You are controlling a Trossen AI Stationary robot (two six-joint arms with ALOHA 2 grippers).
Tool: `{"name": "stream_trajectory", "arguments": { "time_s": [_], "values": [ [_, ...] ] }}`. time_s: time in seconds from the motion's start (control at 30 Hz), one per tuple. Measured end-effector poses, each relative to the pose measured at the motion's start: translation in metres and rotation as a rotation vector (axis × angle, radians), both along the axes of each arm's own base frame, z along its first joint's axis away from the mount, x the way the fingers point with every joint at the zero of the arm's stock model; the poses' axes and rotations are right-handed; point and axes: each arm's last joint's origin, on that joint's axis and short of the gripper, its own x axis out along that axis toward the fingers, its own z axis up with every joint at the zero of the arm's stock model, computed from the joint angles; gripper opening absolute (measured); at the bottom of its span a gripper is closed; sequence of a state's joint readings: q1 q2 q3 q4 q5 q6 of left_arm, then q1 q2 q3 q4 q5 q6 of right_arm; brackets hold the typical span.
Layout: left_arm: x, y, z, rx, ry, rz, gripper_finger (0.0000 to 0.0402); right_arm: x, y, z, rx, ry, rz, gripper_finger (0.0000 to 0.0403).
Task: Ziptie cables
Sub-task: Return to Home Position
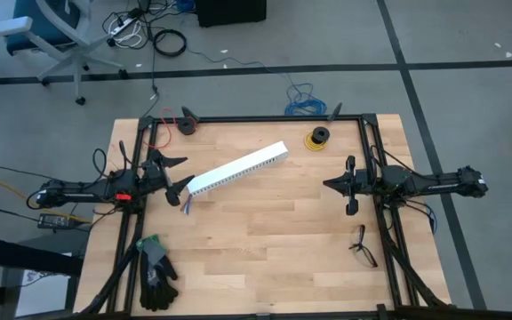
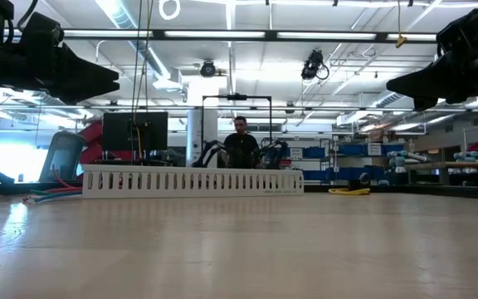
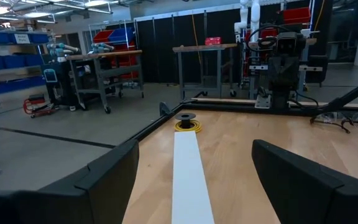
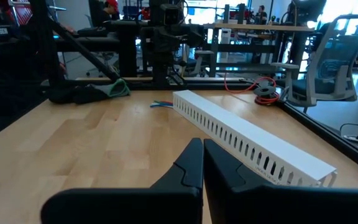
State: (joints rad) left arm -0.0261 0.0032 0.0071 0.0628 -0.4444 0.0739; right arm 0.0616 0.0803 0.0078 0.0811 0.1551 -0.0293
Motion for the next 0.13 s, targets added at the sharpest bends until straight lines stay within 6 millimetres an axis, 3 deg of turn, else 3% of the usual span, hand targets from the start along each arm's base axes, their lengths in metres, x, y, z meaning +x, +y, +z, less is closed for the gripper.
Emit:
{"name": "stream_trajectory", "arguments": {
  "time_s": [0.13],
  "values": [
    [0.0000,0.0000,0.0000,0.000,0.000,0.000,0.0323,0.0000,0.0000,0.0000,0.000,0.000,0.000,0.0001]
  ]
}}
